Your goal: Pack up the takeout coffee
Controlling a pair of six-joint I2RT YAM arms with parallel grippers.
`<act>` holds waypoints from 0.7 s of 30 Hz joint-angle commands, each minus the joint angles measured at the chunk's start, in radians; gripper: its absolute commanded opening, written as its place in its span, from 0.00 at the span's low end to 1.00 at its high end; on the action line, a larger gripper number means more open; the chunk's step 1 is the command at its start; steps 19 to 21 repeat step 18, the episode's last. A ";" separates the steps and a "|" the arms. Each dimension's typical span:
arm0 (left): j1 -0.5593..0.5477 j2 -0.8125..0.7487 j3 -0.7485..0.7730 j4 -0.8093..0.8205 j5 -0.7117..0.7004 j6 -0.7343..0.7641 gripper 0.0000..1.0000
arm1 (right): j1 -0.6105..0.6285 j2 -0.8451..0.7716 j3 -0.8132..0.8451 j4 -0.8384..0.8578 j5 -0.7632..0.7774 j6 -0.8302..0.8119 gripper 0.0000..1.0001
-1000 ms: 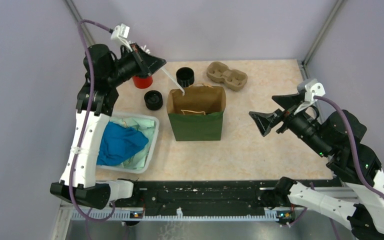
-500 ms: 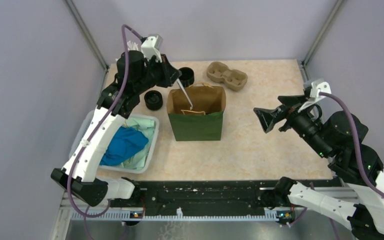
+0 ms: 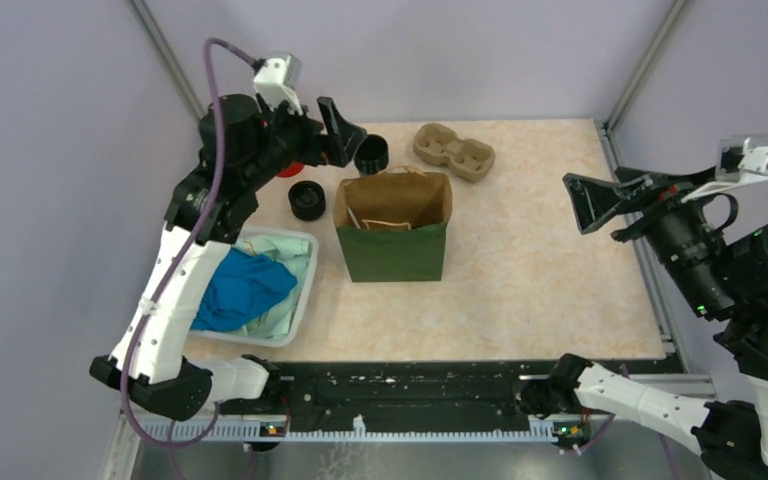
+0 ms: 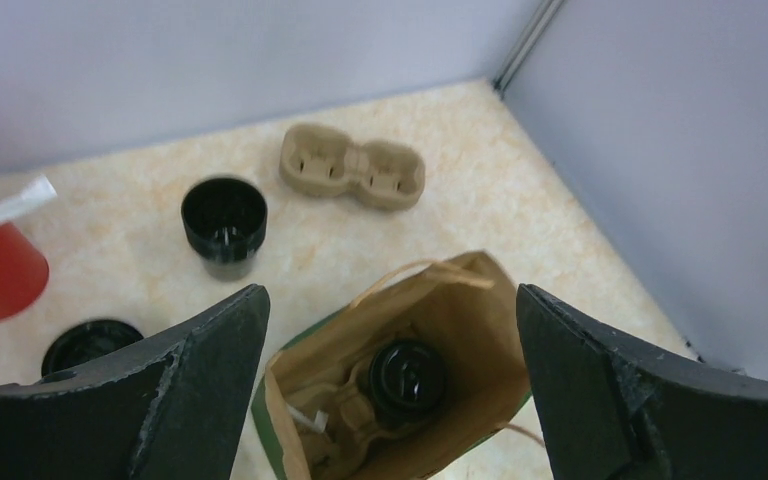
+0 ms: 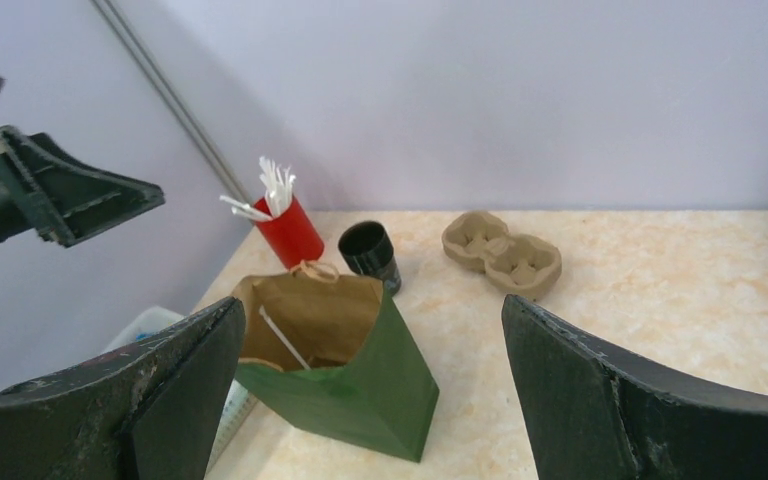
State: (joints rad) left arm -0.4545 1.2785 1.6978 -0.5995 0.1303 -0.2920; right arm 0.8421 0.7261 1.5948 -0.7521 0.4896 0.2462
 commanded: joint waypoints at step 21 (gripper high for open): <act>-0.004 -0.118 0.293 0.163 -0.022 0.086 0.99 | 0.002 0.179 0.326 -0.007 0.149 -0.106 0.99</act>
